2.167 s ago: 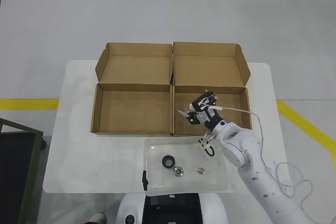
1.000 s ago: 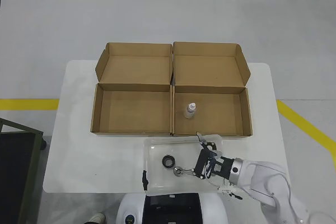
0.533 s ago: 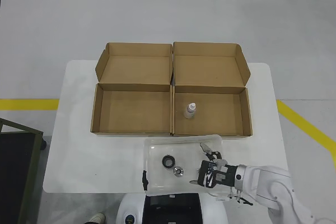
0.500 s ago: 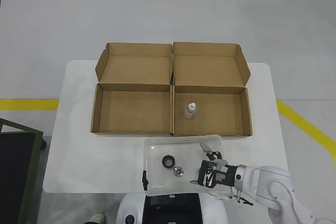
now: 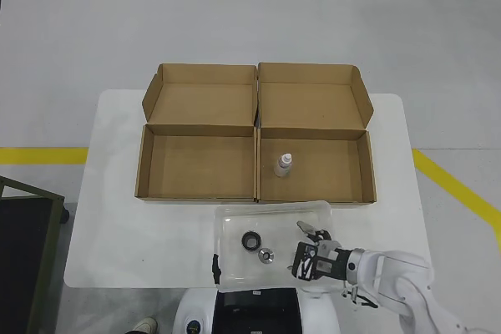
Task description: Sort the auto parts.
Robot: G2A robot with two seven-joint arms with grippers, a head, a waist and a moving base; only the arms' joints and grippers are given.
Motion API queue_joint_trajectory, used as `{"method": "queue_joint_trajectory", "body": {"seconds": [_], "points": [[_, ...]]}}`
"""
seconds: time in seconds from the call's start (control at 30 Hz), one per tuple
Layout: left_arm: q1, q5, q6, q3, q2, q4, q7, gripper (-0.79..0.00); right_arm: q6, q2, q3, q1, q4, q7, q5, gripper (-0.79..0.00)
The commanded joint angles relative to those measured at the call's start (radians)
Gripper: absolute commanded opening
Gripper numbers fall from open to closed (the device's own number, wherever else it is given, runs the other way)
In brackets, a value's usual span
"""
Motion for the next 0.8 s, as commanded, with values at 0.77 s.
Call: {"method": "queue_joint_trajectory", "body": {"seconds": [0.77], "points": [[0.000, 0.000, 0.000, 0.000, 0.000, 0.000, 0.000, 0.000, -0.030, 0.021, -0.042, 0.002, 0.022, 0.033, -0.091, -0.480]]}}
